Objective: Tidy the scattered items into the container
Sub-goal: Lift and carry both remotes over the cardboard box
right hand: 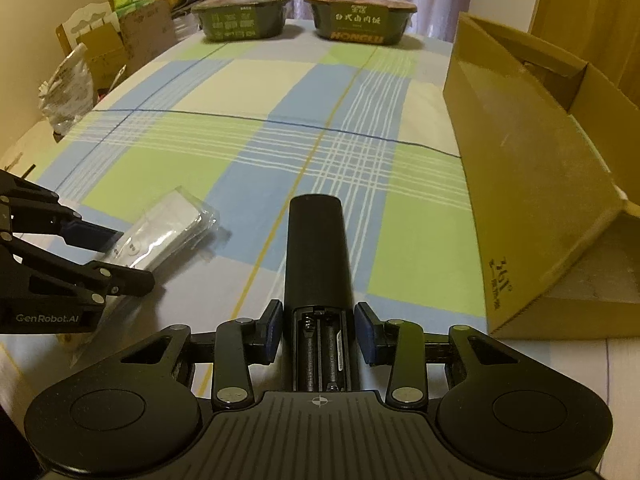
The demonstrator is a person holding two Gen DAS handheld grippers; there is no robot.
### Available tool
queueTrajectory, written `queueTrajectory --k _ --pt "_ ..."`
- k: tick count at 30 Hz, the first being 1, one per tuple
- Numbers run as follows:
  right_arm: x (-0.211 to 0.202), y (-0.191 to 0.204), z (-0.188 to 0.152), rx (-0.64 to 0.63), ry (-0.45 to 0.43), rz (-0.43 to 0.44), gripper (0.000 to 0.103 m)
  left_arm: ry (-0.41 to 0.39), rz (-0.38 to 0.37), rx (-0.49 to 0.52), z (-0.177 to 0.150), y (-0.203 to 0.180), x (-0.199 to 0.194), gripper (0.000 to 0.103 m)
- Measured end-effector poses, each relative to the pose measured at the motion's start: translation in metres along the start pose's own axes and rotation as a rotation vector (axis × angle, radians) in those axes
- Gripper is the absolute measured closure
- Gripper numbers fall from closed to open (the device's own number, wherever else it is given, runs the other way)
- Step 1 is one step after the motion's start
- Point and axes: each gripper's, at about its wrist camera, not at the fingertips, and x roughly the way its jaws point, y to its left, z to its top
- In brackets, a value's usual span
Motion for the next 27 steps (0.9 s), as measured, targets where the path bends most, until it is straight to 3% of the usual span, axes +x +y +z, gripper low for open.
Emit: queueTrajectory --k 10,27 --pt "-0.010 -0.005 -0.011 0.024 0.021 -0.012 0.062 -0.015 -0.022 0.005 -0.001 -0.009 -0.010 0.070" --pt "-0.026 -0.005 -0.009 0.023 -0.023 -0.009 0.063 -0.028 -0.046 0.016 0.000 -0.018 -0.017 0.070"
